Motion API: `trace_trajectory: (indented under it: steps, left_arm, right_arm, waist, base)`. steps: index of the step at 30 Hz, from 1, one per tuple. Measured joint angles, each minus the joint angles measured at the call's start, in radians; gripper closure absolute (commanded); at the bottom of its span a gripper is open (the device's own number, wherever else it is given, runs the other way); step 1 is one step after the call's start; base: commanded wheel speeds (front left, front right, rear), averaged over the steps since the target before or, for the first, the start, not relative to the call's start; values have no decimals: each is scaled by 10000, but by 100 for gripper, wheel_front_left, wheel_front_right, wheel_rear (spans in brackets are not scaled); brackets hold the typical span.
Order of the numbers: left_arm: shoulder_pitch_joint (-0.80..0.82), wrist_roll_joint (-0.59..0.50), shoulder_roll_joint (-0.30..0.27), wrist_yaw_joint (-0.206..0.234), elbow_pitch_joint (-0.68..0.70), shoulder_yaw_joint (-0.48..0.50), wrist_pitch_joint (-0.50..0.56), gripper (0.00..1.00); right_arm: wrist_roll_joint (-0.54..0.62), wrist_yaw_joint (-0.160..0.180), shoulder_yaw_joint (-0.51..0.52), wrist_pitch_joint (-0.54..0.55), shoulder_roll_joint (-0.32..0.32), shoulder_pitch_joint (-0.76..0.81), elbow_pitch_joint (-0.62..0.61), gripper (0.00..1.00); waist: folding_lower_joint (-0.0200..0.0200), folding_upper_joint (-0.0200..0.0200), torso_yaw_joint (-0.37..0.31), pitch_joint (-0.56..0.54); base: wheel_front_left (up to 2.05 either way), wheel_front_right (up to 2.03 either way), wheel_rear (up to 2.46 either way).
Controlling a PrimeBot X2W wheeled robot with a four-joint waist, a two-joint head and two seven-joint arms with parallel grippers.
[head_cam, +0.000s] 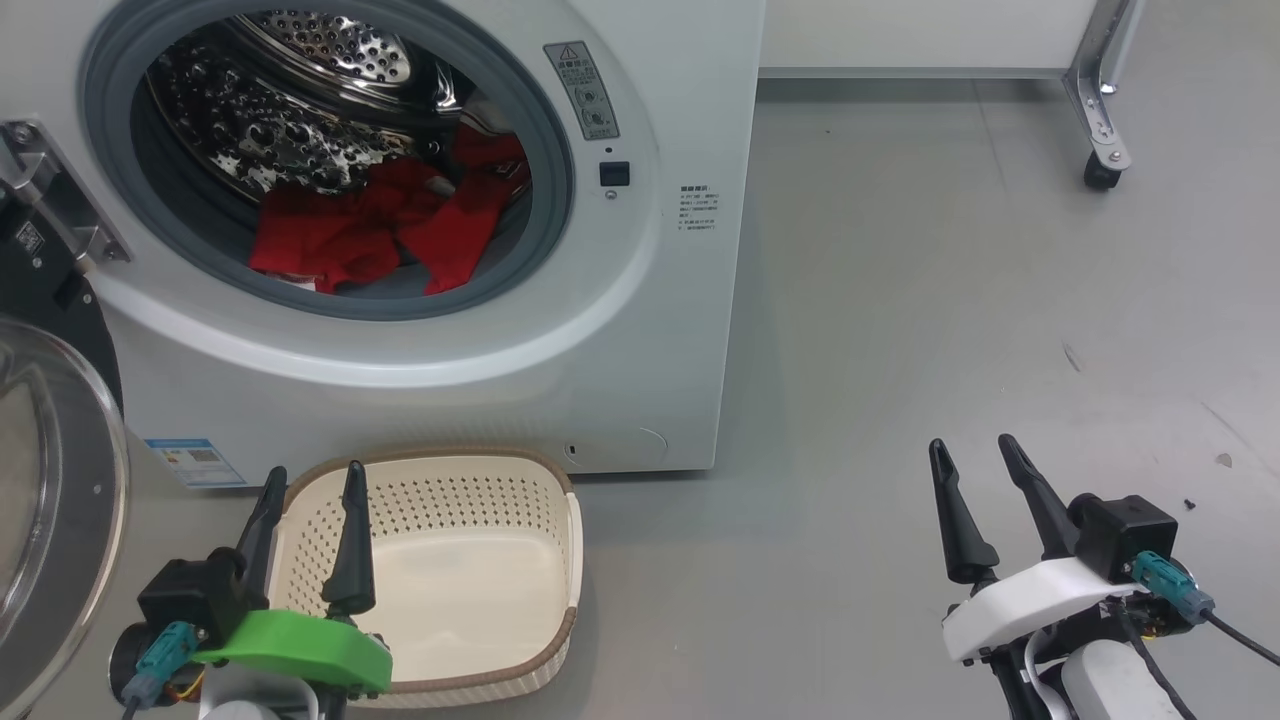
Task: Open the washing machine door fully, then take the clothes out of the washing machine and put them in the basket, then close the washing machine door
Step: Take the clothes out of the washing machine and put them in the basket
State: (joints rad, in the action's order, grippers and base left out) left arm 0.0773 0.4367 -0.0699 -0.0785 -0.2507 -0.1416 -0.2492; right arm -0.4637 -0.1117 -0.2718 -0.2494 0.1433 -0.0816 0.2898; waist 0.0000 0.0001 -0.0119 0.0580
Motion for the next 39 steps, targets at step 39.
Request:
trace_trajectory:
  steps: [39]
  left_arm:
    - [-5, 2, -8, 0, -75, -140, 0, 0]
  right_arm:
    - [19, -2, -17, 0, -75, 27, 77, 0]
  waist:
    - [1, 0, -26, 23]
  base:
    - [51, -51, 0]
